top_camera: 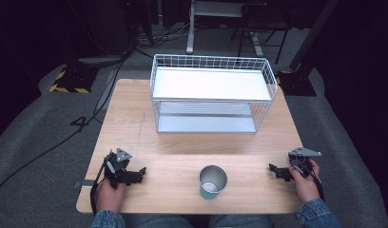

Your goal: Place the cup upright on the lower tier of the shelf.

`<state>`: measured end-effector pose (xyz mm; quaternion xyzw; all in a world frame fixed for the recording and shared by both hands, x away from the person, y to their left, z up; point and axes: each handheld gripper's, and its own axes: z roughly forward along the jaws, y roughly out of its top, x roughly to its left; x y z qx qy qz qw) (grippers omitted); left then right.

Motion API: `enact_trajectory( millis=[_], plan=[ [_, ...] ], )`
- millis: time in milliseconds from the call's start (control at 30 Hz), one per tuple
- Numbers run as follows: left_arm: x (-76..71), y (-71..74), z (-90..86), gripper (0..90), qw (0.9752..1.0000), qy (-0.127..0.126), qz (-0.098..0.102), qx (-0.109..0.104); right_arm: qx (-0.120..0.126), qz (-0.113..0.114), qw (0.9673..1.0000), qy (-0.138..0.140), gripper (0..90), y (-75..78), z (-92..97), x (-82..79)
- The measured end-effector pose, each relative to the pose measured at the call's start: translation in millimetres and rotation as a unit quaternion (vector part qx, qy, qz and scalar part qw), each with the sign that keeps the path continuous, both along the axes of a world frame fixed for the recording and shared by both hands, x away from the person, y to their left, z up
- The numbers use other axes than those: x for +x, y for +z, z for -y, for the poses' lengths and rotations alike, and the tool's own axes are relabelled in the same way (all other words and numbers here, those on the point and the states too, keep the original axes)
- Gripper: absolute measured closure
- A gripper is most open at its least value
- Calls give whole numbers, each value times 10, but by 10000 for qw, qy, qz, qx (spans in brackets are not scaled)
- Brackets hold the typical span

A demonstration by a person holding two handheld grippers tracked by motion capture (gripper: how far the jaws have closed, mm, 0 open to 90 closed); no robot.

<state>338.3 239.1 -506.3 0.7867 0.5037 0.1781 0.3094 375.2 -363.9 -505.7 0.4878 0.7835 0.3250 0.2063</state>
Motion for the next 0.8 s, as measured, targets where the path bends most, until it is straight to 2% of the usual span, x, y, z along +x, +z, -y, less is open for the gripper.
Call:
enact_trajectory(
  millis=[800],
  plan=[
    [5, 2, -1, 0, 10000, 3, 2, 20, 16, -1, 10000, 10, 1, -1, -19, 8]
  ],
)
